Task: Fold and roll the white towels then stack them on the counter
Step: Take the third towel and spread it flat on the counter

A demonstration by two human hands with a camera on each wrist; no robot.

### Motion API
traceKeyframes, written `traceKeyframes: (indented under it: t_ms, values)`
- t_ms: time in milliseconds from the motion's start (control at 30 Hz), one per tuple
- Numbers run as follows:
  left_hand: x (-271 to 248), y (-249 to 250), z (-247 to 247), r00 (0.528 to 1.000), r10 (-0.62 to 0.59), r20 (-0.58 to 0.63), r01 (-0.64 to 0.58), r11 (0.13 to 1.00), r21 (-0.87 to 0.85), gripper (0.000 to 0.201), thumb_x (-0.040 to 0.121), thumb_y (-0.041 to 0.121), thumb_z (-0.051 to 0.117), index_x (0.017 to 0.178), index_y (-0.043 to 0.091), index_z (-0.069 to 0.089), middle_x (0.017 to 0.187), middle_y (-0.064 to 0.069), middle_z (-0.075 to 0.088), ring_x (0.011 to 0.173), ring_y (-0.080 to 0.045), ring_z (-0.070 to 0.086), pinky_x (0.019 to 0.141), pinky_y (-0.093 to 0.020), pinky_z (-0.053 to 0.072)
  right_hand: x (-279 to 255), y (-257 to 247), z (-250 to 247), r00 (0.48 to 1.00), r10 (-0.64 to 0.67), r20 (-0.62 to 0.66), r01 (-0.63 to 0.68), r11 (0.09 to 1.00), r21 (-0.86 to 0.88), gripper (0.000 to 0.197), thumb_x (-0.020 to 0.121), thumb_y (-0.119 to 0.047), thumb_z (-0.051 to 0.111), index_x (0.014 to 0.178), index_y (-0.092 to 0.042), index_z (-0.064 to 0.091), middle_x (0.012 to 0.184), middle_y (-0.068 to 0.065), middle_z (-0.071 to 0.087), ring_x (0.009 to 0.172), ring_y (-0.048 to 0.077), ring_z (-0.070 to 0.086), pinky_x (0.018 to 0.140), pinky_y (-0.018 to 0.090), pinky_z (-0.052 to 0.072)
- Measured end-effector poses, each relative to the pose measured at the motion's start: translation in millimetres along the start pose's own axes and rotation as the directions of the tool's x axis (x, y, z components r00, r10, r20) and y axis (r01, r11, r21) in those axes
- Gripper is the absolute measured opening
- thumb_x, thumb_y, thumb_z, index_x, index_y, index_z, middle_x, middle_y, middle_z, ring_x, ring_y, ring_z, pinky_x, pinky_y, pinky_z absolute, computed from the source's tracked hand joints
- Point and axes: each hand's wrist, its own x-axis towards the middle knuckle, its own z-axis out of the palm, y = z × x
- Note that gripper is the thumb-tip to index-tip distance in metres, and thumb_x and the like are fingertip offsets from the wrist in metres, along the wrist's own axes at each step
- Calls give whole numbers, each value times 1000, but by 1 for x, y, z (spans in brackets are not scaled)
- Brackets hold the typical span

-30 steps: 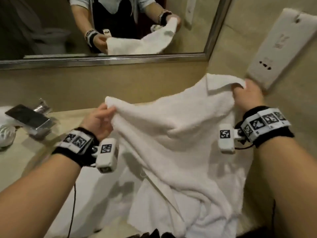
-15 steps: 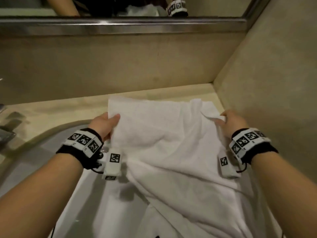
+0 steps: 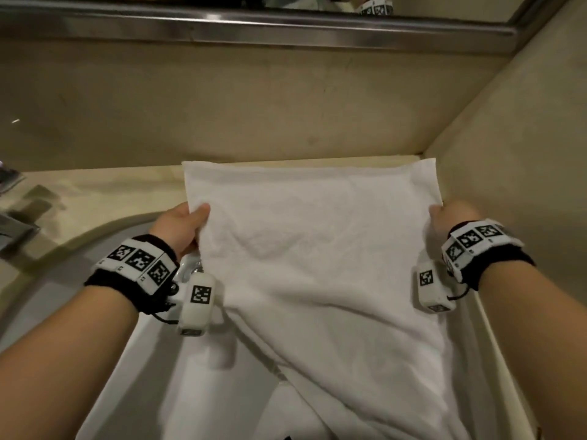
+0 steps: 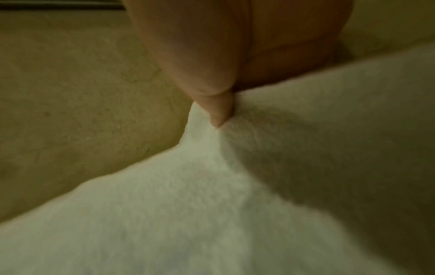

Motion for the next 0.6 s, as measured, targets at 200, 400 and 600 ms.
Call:
traceKeyframes:
  t_ms: [200,400,600]
  values:
    - [11,10,-5,997,39,-64,-34,996,78,19,94,30,49,104,18,58,100,-7,65,95,-29,62,92,-44,50,28,-11,-12,997,-64,-50,57,991,-119,40,97,-21,34,130,-2,45,130,25,49,116,43,48,98,51,41]
    - [5,10,-1,993,88,-75,-71,975,210,19,93,31,49,106,18,55,116,-11,64,103,-32,61,97,-47,47,19,-11,-8,1000,-27,5,27,992,-126,38,96,-27,37,123,-3,49,129,22,50,118,41,47,97,51,40]
    - [-39,11,6,940,319,-120,-188,778,600,62,84,27,61,136,15,29,136,-15,39,117,-33,49,102,-44,40,-60,7,-40,962,-195,-191,235,948,215,34,92,-28,46,117,-7,54,116,18,60,104,35,55,84,35,41]
